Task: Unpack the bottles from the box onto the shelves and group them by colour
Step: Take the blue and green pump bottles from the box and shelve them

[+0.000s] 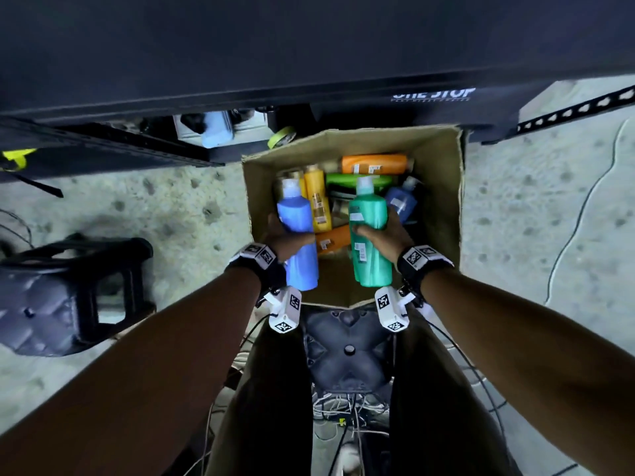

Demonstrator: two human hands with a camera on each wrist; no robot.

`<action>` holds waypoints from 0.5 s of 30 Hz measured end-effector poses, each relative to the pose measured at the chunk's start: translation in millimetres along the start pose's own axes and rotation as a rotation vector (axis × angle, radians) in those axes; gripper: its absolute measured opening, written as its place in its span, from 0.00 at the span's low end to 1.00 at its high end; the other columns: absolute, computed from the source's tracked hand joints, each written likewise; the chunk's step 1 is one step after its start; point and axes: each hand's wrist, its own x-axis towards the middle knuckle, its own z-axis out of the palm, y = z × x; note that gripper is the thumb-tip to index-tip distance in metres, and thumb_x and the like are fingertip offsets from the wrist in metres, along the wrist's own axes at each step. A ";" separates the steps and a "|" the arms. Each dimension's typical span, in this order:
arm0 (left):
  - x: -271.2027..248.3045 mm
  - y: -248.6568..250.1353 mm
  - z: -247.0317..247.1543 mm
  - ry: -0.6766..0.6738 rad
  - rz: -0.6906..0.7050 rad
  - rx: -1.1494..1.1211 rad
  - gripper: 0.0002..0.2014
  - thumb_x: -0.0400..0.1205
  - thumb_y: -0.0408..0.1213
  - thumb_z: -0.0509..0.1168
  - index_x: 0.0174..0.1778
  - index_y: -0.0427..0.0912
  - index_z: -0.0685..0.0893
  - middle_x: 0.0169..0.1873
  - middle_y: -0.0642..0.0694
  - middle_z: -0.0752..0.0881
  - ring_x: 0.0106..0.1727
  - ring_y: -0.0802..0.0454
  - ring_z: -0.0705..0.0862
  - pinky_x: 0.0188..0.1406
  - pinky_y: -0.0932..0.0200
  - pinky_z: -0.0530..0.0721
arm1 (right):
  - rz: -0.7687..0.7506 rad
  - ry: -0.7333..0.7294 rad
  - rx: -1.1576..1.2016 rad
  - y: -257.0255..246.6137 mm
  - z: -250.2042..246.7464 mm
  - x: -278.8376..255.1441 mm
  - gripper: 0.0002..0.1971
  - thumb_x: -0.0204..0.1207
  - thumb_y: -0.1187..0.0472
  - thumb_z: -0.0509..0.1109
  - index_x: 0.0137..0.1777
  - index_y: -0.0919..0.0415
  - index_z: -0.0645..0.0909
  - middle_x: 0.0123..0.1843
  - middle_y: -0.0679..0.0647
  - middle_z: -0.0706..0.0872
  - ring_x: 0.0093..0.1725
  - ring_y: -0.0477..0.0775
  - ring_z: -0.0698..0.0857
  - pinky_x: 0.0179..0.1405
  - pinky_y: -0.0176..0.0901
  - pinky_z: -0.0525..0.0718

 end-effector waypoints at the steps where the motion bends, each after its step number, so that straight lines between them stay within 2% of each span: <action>1: -10.0 1.5 -2.4 0.002 -0.001 0.010 0.34 0.73 0.26 0.80 0.73 0.29 0.73 0.65 0.30 0.84 0.64 0.35 0.86 0.65 0.33 0.84 | 0.013 0.006 -0.006 1.6 -3.1 -10.6 0.29 0.74 0.61 0.80 0.71 0.58 0.70 0.62 0.63 0.88 0.57 0.64 0.89 0.61 0.65 0.87; 5: -50.8 3.3 -9.0 0.003 0.016 0.003 0.32 0.73 0.28 0.81 0.70 0.29 0.75 0.62 0.31 0.86 0.61 0.37 0.87 0.62 0.35 0.86 | 0.073 0.048 -0.058 9.4 -13.6 -50.3 0.32 0.73 0.54 0.81 0.73 0.53 0.69 0.61 0.58 0.88 0.57 0.63 0.89 0.63 0.62 0.86; 9: -93.3 0.9 -13.0 0.023 0.007 -0.003 0.33 0.72 0.37 0.82 0.67 0.40 0.70 0.59 0.37 0.85 0.54 0.41 0.87 0.55 0.42 0.87 | 0.134 0.109 -0.110 7.7 -18.9 -89.9 0.33 0.71 0.44 0.79 0.72 0.50 0.69 0.61 0.56 0.86 0.53 0.61 0.86 0.55 0.51 0.84; 13: -134.9 1.3 -14.4 -0.019 0.013 -0.057 0.35 0.73 0.30 0.81 0.73 0.34 0.72 0.64 0.32 0.84 0.62 0.34 0.86 0.64 0.32 0.84 | 0.124 0.119 -0.118 0.7 -17.7 -131.0 0.37 0.70 0.42 0.80 0.74 0.51 0.68 0.64 0.57 0.85 0.60 0.64 0.86 0.61 0.54 0.85; 15: -156.5 2.1 -15.4 -0.042 0.029 -0.049 0.32 0.73 0.29 0.81 0.69 0.37 0.72 0.63 0.33 0.84 0.62 0.35 0.86 0.64 0.32 0.84 | 0.106 0.112 -0.127 -5.0 -17.5 -152.0 0.37 0.69 0.42 0.80 0.73 0.53 0.69 0.64 0.58 0.85 0.61 0.65 0.86 0.63 0.57 0.85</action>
